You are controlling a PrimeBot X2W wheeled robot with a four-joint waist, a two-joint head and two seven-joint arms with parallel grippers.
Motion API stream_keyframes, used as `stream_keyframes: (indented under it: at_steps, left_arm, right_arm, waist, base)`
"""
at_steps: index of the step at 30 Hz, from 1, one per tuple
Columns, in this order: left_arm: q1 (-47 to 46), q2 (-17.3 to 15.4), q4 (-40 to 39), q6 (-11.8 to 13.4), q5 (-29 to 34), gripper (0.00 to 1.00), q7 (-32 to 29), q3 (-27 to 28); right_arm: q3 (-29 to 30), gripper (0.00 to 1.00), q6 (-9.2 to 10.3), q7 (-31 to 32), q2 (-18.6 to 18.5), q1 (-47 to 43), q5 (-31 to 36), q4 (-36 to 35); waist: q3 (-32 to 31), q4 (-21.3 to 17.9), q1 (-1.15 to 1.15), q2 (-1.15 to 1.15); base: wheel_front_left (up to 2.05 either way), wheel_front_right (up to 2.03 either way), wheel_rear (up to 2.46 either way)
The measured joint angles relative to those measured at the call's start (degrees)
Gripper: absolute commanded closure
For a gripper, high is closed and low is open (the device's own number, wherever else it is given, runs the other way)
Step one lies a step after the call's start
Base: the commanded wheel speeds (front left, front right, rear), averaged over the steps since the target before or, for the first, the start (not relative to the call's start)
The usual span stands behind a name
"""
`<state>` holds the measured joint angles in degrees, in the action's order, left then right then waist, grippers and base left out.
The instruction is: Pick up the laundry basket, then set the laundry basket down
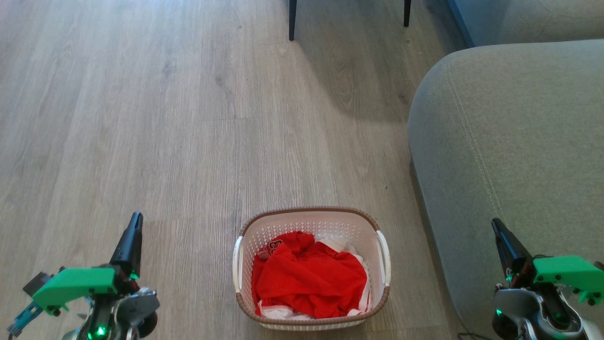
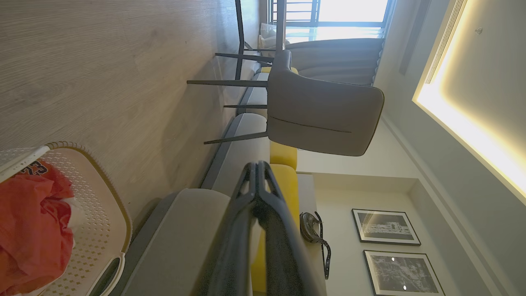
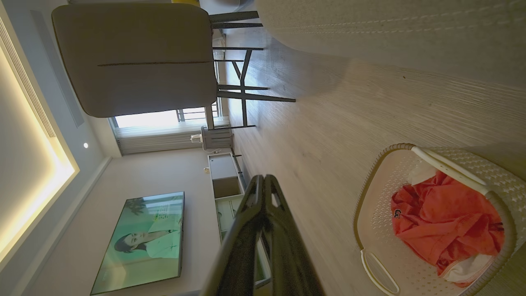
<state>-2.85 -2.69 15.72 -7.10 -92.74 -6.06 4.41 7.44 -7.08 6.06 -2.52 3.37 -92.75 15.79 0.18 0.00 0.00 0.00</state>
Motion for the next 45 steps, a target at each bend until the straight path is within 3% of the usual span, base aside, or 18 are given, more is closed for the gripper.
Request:
stream_keyframes:
  at_steps: [7,8,13,27,45]
  left_arm:
    - [0.00,0.01,0.00,0.00,0.00,1.00,0.00,0.00]
    - [0.11,0.01,0.38,0.04,-0.02,0.00,0.02,-0.04]
    - [3.53,0.23,4.09,0.08,-0.01,0.00,0.09,-0.21]
    - [3.67,0.35,3.25,0.07,2.70,0.00,2.19,0.03]
    - [1.41,0.37,-1.38,0.07,12.00,0.00,5.23,3.77]
  right_arm:
    - [0.01,1.00,0.00,0.00,0.00,0.00,0.00,0.00]
    - [-0.03,0.00,0.00,-0.01,0.03,-0.07,-0.02,0.37]
    - [-0.27,0.00,0.00,-0.12,0.56,-2.79,-0.02,3.94]
    - [-0.31,0.00,0.01,-2.20,0.56,-2.61,3.19,2.88]
    - [-0.14,0.00,0.01,-5.17,0.56,-0.61,16.95,-3.36]
  waist:
    - [0.00,0.00,0.00,0.00]
    - [0.00,0.00,0.00,0.00]
    - [0.03,-0.02,0.00,0.00]
    - [0.20,-0.17,0.00,0.00]
    - [0.52,-0.13,0.00,0.00]
  base:
    - [0.00,0.00,0.00]
    - [0.00,0.00,0.00]
    - [0.00,0.00,0.00]
    - [0.00,0.00,0.00]
    - [0.00,0.00,0.00]
